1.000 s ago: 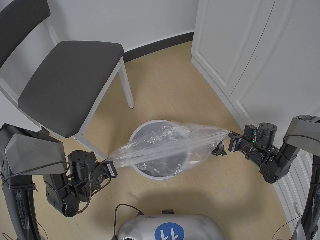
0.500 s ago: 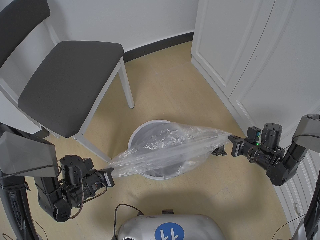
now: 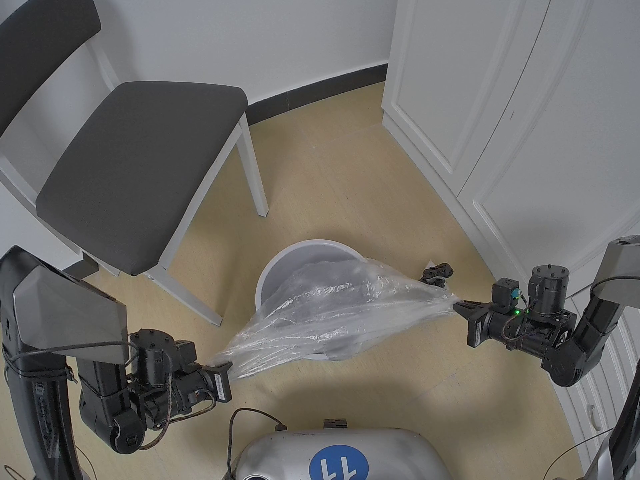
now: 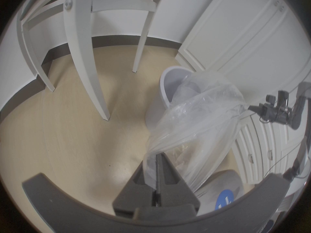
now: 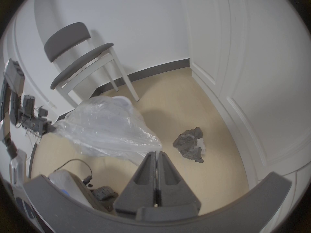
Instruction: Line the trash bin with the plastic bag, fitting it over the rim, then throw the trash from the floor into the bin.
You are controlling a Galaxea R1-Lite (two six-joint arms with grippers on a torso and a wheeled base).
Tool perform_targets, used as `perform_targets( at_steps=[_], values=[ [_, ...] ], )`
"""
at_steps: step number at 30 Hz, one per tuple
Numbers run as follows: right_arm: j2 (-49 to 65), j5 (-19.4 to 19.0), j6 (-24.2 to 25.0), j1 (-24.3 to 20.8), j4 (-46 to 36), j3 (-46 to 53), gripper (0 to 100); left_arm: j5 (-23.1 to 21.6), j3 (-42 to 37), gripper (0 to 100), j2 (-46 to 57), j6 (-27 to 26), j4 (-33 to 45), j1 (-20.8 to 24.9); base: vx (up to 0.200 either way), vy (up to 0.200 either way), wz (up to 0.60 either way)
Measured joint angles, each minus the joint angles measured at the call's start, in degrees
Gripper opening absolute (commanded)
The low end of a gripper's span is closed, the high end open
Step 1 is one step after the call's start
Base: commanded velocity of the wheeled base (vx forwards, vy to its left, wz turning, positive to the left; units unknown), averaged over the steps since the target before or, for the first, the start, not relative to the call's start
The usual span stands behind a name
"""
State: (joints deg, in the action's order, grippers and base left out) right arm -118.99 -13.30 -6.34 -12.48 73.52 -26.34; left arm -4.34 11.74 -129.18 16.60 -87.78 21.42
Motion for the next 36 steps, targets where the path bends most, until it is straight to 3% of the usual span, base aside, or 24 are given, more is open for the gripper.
perform_targets(
  at_steps=[8, 20, 28, 35, 36],
  values=[
    [-1.5, -0.3, -1.5, 1.4, 0.4, -0.7, 0, 0.3, 0.2, 0, -2.5, -2.0, 0.0, -0.1, 0.000, 0.000, 0.00],
    [-3.1, 4.9, 10.3, -0.2, 5.4, -7.7, 0, 7.2, 6.9, 0, -0.7, 2.0, 0.0, -2.0, 0.000, 0.000, 0.00],
    [-10.1, 10.2, 15.0, -4.4, 11.8, -13.4, 0, 8.6, 8.9, 0, -0.7, 2.5, 0.0, -3.3, 0.000, 0.000, 0.00],
    [-13.8, 10.6, 18.0, -5.5, 13.9, -15.7, 0, 9.6, 11.4, 0, -2.5, 2.6, 0.0, -4.1, 0.000, 0.000, 0.00],
    [-13.9, 10.5, 18.0, -5.5, 14.1, -15.8, 100, 9.7, 11.5, 0, -2.6, 2.8, 0.0, -4.1, 0.000, 0.000, 0.00]
  ],
)
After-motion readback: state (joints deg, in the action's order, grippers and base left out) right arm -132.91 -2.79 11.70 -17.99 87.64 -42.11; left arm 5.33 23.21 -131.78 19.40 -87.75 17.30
